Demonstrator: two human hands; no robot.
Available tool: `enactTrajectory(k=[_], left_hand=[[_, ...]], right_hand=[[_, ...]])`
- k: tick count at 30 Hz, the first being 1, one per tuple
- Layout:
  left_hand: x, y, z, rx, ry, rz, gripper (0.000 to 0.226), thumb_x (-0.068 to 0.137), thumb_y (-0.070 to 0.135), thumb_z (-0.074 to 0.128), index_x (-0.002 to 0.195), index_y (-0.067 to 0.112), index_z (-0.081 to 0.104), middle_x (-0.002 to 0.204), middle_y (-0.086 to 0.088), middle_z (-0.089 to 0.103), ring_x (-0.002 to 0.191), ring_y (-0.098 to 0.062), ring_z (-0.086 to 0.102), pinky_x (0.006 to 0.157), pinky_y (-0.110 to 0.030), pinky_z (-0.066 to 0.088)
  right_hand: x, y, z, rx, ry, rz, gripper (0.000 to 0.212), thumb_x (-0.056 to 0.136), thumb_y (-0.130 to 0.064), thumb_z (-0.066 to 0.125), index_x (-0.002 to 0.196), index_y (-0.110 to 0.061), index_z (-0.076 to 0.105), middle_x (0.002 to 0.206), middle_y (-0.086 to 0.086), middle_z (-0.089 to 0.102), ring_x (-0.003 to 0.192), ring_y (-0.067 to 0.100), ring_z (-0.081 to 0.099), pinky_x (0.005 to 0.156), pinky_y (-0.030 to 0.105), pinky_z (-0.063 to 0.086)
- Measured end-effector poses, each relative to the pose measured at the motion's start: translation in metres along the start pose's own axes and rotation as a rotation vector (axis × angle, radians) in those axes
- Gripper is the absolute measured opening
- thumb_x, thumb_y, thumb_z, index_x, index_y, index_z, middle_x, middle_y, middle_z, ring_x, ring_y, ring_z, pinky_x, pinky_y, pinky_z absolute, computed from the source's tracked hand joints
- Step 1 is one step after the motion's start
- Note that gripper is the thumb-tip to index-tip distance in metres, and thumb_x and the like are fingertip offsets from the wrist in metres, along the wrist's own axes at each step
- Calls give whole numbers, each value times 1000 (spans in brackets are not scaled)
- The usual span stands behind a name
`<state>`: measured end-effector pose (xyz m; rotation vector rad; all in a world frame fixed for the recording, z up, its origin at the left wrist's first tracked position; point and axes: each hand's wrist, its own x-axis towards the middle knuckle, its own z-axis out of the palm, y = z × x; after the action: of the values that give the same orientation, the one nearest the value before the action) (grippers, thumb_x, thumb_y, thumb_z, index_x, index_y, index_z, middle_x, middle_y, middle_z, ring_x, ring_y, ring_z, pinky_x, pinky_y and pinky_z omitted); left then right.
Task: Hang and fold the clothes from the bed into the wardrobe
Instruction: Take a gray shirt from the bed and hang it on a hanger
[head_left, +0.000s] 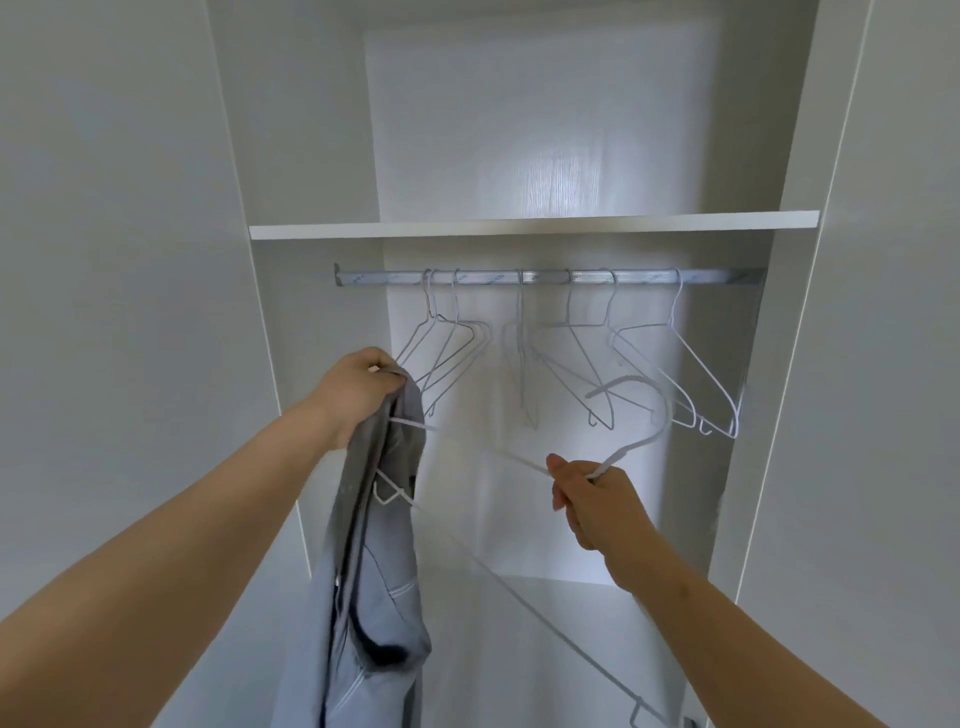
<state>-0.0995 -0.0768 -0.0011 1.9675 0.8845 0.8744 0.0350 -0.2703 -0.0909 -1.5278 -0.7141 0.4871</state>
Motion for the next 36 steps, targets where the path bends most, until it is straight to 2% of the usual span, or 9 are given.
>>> enactTrajectory(k=[4,8,15,18,21,24,28,32,36], left_hand=[[-25,11,32,-276,-131,-55,23,92,6,52,73,18,53,70,-7,53,62,-17,48,57,-23,41],[-50,20,44,-467,-350,-96,16,93,13,49,82,18,60,76,-4,61,65,-14,58,48,-15,48],[-55,9,42,-337,-733,11,30,89,4,51,65,21,60,67,2,60,62,-9,56,56,-18,46],[-45,1,37,115,-715,191,22,84,8,61,68,21,54,75,4,55,71,-12,52,64,-20,43],[-39,-3,41,668,-716,473,21,76,38,70,82,30,52,97,9,49,94,-12,47,81,-25,41],[-41,-2,57,559,-515,606,42,63,64,65,94,41,48,104,20,43,103,-5,39,88,-23,37],[-34,-10,85,479,-408,584,56,79,53,61,128,33,41,108,17,44,100,-1,45,85,-18,34],[-28,-18,95,404,-447,548,5,88,41,55,88,41,50,77,13,49,70,0,47,65,-13,36],[-26,-11,94,237,-510,512,16,81,36,66,75,44,53,79,9,54,69,-2,49,63,-10,39]], right_hand=[[5,4,15,-53,-3,-30,13,95,-24,51,98,-21,64,47,-18,42,44,-2,36,39,9,28],[9,11,22,-69,-48,-25,28,96,-26,48,123,-33,48,63,-17,38,52,-3,33,46,10,29],[10,11,16,84,-21,-7,23,94,-12,48,76,-18,61,38,-13,48,31,-3,41,36,6,30],[13,16,5,89,67,-16,23,91,-10,52,75,-20,66,44,-15,55,38,-3,46,40,9,34],[17,13,-2,88,73,-42,28,91,-10,51,73,-25,67,48,-17,57,43,-3,49,45,10,36],[17,6,-4,71,47,-84,26,89,-8,51,73,-23,66,42,-17,52,37,-4,47,37,7,33],[13,2,-6,83,19,-88,27,90,-7,49,71,-20,65,40,-11,50,34,1,43,36,11,33],[8,-3,-14,72,-12,-114,20,89,-18,58,71,-19,65,45,3,56,36,13,50,38,21,41],[8,-8,-28,194,-145,-81,13,90,-5,50,81,-6,59,55,11,64,45,21,61,43,23,49]])
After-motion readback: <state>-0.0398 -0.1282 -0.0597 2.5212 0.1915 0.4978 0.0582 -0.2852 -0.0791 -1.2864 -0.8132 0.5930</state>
